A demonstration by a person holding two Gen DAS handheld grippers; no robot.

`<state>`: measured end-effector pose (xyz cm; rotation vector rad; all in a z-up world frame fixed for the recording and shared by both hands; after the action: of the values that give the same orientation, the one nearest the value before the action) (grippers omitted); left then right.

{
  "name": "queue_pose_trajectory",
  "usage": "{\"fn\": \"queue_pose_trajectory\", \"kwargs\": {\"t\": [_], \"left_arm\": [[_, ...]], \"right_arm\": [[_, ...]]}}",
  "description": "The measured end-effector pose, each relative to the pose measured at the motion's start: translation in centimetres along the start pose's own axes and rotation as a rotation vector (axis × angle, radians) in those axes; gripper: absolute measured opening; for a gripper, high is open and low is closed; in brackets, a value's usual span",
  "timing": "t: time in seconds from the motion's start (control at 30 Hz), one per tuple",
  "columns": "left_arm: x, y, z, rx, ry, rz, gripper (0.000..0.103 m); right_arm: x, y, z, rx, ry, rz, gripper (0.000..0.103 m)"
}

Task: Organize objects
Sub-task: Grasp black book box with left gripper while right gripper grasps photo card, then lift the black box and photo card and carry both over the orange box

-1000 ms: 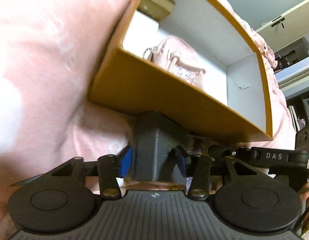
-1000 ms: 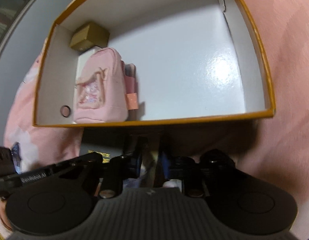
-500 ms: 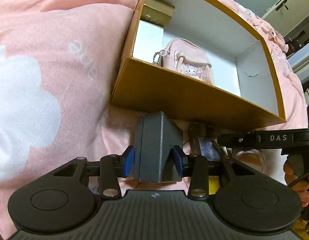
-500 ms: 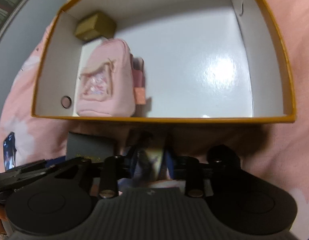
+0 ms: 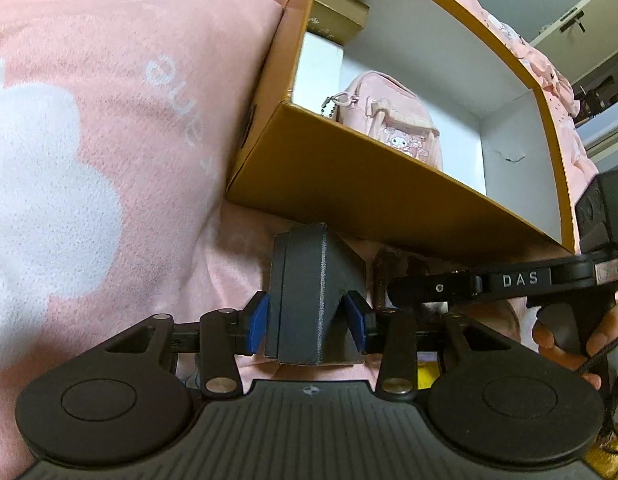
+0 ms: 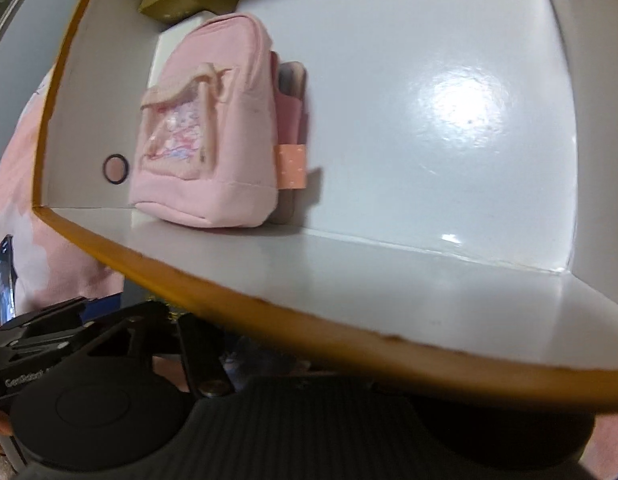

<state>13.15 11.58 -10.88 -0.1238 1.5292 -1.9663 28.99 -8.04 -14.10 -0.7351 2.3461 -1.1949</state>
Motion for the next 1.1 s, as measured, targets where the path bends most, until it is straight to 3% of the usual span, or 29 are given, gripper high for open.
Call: {"fn": "queue_pose_trajectory", "kwargs": {"t": [0.07, 0.27, 0.33, 0.5, 0.67, 0.97, 1.1], "left_arm": [[0.0, 0.1, -0.2, 0.009, -0.011, -0.006, 0.049], [0.2, -0.1, 0.0, 0.007, -0.012, 0.002, 0.048], [0.4, -0.2, 0.2, 0.005, -0.007, 0.007, 0.048], [0.9, -0.7, 1.2, -0.008, 0.025, 0.046, 0.046], [1.2, -2.3, 0.7, 0.030, 0.024, 0.094, 0.043], [1.6, -8.1, 1.3, 0.117, 0.072, 0.175, 0.043], [-0.2, -10.8, 2.5, 0.169, 0.095, 0.240, 0.043]], "right_arm": [[0.2, -0.5, -0.3, 0.000, -0.004, 0.020, 0.042], [1.5, -2.1, -1.6, -0.072, -0.010, 0.079, 0.029], [2.2, -2.5, -2.1, -0.100, -0.013, 0.083, 0.029], [3.8, -2.6, -3.5, -0.029, -0.064, 0.113, 0.029], [4.4, -4.2, -4.0, -0.045, -0.073, 0.171, 0.024], [6.6, -10.9, -6.9, -0.072, -0.185, 0.293, 0.024], [6.6, -14.6, -7.8, -0.094, -0.210, 0.377, 0.024]]}}
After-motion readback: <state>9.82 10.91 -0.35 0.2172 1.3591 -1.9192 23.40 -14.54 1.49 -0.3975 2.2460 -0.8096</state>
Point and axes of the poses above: each gripper's, at about its wrist camera, not at the fingertips, and y roughly the way its jaws point, z to its right, x to its underside, the point moved 2 cm from there along y, roughly the way its jaws point, and after that the axes turned 5 degrees about -x, right-handed, at the moved point
